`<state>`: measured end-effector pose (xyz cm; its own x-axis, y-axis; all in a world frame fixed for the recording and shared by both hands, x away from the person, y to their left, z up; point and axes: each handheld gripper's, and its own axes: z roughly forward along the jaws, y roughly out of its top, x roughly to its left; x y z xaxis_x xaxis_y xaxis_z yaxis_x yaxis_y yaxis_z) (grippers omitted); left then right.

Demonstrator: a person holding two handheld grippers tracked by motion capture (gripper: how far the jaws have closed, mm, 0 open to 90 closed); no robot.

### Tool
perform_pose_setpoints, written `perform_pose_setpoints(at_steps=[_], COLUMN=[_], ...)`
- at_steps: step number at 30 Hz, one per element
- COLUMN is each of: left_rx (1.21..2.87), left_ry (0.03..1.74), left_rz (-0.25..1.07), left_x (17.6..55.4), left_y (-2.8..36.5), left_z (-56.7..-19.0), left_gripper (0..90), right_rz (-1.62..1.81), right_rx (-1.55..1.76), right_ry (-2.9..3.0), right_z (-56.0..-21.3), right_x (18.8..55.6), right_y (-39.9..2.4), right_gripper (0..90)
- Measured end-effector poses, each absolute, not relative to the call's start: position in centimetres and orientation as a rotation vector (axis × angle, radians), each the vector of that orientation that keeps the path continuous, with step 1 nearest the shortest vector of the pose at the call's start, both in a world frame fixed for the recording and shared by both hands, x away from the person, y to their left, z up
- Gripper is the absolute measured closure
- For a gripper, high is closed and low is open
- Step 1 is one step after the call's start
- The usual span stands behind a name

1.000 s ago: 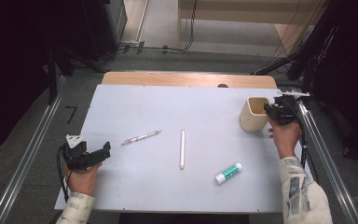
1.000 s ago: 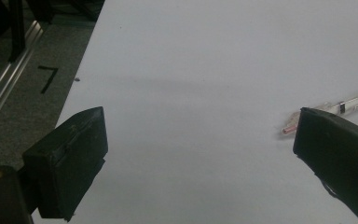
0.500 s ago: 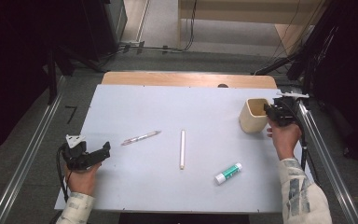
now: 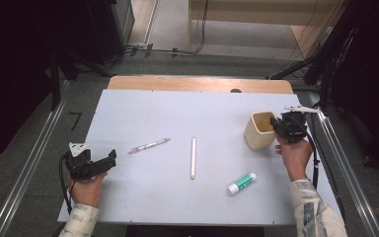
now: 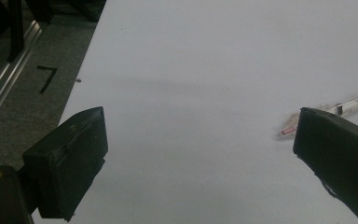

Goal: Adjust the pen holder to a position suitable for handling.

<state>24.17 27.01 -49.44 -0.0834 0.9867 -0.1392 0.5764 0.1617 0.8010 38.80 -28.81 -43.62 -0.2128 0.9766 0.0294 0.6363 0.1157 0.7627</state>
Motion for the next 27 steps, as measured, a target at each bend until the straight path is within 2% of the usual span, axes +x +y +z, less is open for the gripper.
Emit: perform_pose_setpoints(at_steps=[17, 27], left_rx=[1.492, 1.494], left_ry=[1.729, 1.730], left_rz=[0.741, 0.737], left_x=[23.9, 24.0], left_y=[27.0, 27.0], left_z=[-49.2, -49.2], left_gripper=[3.6, 3.6], right_rz=[0.907, 0.910], right_rx=[1.483, 1.497], right_ry=[1.950, 1.939], right_z=[-43.7, -43.9], right_x=[34.9, 33.8], right_y=[-24.6, -23.5], right_gripper=[80.8, 80.8])
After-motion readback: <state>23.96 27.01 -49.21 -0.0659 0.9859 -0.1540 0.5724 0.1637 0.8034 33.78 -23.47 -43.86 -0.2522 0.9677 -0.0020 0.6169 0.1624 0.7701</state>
